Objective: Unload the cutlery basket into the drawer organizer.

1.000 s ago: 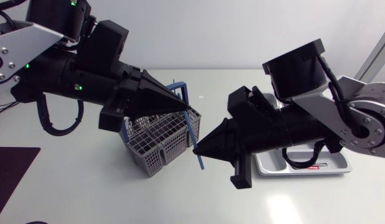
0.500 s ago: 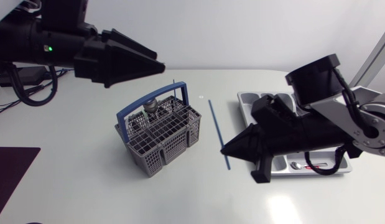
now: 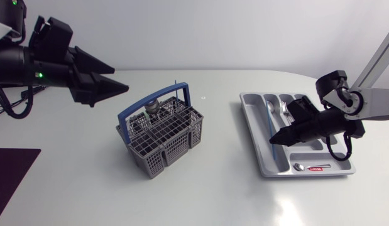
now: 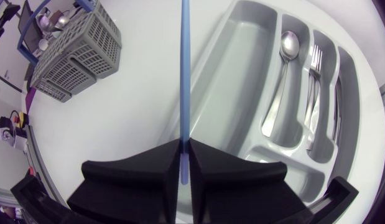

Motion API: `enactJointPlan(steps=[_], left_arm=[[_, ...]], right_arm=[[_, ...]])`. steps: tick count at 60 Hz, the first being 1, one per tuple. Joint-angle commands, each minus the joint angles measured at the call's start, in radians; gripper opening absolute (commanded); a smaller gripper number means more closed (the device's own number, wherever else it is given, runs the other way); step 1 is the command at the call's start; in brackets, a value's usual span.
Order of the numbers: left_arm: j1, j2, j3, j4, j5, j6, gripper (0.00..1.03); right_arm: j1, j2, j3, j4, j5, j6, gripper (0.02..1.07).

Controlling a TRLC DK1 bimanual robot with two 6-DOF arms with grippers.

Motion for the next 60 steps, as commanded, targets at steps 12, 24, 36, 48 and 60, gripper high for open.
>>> enactJointPlan(steps=[12,24,36,48,60], left_arm=[[0.040,-0.048,-0.159,0.074,-0.103,0.145,0.99],[0.088,-0.053,-0.248,0.164,-0.147,0.190,0.98],[0.141,-0.032,-0.288,0.242,-0.165,0.211,0.98],[0.186,0.028,-0.297,0.308,-0.165,0.231,0.98],[0.200,0.143,-0.285,0.374,-0.165,0.240,0.98]], right_arm=[[0.012,0.141,0.075,0.007,0.086,0.112,0.08],[0.016,0.212,0.093,0.012,0.123,0.135,0.21],[0.018,0.203,0.089,0.012,0.146,0.137,0.57],[0.076,0.066,0.054,0.009,0.189,0.135,0.87],[0.253,-0.105,0.021,0.009,0.180,0.145,0.91]])
